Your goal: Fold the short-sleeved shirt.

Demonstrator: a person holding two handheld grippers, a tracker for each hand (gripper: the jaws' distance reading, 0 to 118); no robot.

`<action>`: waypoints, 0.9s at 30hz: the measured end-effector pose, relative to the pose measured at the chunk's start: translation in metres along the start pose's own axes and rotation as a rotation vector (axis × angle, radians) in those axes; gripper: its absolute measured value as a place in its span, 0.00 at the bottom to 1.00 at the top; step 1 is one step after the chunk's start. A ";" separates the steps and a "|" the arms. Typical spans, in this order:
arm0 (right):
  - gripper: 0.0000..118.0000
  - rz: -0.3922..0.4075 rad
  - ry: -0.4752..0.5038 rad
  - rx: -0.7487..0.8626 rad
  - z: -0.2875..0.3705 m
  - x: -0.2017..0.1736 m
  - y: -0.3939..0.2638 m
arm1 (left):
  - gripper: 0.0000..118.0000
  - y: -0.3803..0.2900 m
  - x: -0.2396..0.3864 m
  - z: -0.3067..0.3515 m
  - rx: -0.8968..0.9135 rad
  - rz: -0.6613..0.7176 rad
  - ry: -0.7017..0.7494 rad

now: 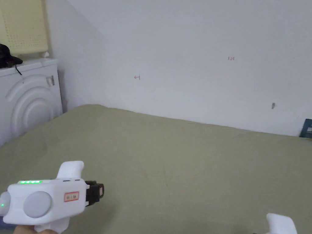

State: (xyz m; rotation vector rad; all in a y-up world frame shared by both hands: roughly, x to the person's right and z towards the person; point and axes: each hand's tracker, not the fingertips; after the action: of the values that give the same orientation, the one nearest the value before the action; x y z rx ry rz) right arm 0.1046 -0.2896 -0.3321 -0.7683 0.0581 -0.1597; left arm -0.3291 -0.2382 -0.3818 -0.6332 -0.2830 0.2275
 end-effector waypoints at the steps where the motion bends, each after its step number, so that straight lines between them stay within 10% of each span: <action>1: 0.00 0.021 -0.029 0.012 0.005 0.005 0.000 | 0.00 -0.010 0.031 -0.006 0.006 -0.047 0.004; 19: 0.03 0.073 -0.285 0.316 0.067 0.024 0.003 | 0.10 -0.030 0.183 0.002 0.164 -0.265 0.064; 20: 0.12 0.083 -0.286 0.350 0.074 0.023 0.008 | 0.23 -0.026 0.187 0.008 0.202 -0.295 0.096; 22: 0.74 0.100 -0.293 0.395 0.082 0.021 0.016 | 0.86 -0.023 0.189 0.011 0.235 -0.326 0.105; 23: 0.97 0.104 -0.304 0.386 0.083 0.021 0.021 | 1.00 -0.024 0.190 0.012 0.240 -0.324 0.102; 27: 0.99 0.089 -0.302 0.466 0.094 0.023 0.026 | 1.00 -0.033 0.196 0.022 0.290 -0.295 0.078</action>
State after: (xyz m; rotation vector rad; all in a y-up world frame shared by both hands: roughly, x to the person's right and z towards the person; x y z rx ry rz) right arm 0.1407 -0.2099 -0.2824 -0.3176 -0.2250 0.0298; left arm -0.1489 -0.1944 -0.3080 -0.3071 -0.2590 -0.0404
